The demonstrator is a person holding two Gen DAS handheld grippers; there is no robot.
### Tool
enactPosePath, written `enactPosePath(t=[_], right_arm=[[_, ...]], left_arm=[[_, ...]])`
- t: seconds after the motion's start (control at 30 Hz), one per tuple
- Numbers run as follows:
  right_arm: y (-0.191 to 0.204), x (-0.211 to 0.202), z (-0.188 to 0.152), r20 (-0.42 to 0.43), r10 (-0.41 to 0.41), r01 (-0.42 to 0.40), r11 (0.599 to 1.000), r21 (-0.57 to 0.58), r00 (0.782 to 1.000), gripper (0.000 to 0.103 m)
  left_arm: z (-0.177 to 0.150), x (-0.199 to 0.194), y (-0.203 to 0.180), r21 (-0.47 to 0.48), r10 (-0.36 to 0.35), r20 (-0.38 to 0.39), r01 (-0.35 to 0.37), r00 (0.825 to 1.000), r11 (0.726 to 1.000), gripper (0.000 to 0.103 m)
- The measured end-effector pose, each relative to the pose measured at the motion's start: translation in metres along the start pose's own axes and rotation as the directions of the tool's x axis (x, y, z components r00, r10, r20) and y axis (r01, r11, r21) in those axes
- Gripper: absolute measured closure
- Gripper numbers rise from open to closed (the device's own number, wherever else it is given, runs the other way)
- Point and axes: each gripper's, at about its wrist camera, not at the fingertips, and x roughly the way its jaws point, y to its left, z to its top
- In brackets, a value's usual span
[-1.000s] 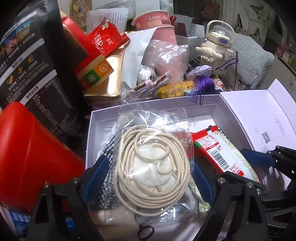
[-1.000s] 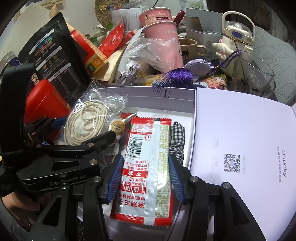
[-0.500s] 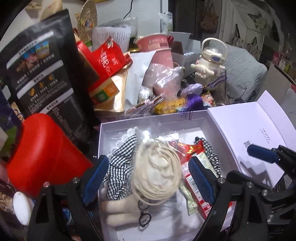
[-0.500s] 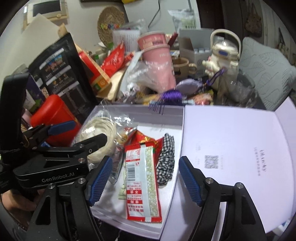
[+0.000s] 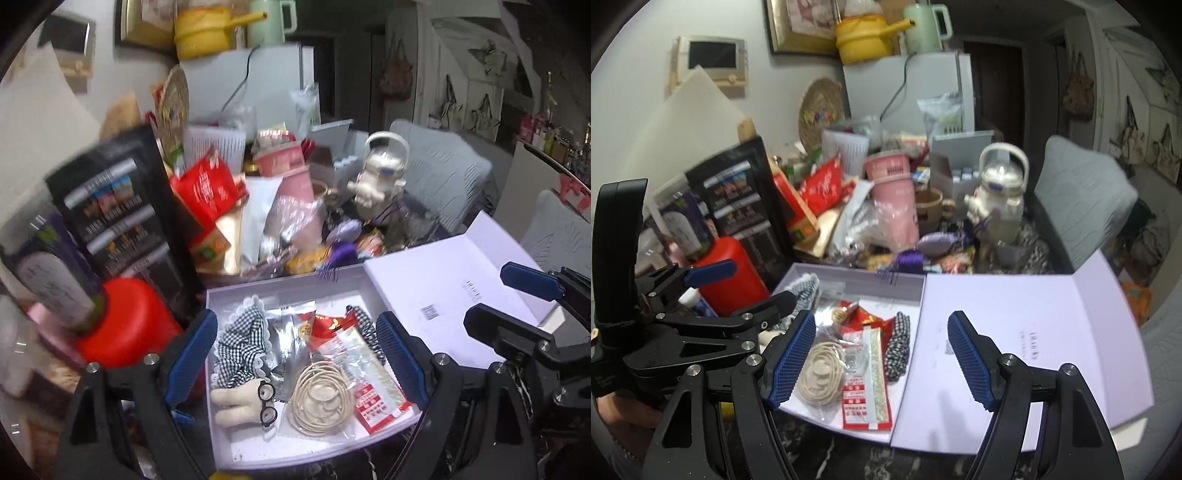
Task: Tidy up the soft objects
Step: 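Withdraw both grippers up and away from the gift box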
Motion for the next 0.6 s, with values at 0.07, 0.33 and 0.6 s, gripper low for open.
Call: enactPosePath(t=[0.07,0.33,0.6], right_arm=[[0.004,-0.016,0.001,0.031,-0.01,0.011,1.0,-0.013,0.999,0.028],[0.022,-0.088,-0.005,0.152,-0.028,0.035,0.999,-0.041,0.988,0.028],[0.043,-0.161,-0.034,0.271,-0.048,0.067,0.996,-0.06,0.961,0.02]], left_arm=[[0.002,-0.018,-0.004,0.01,0.01,0.027,-0.01,1.0,1.0,0.014],[-0.007,-0.095,-0.013,0.014,-0.004,0.159,0.002,0.987,1.0,0.014],[-0.037,-0.159,-0.016,0.026,-0.045,0.212,0.04,0.976,0.999,0.014]])
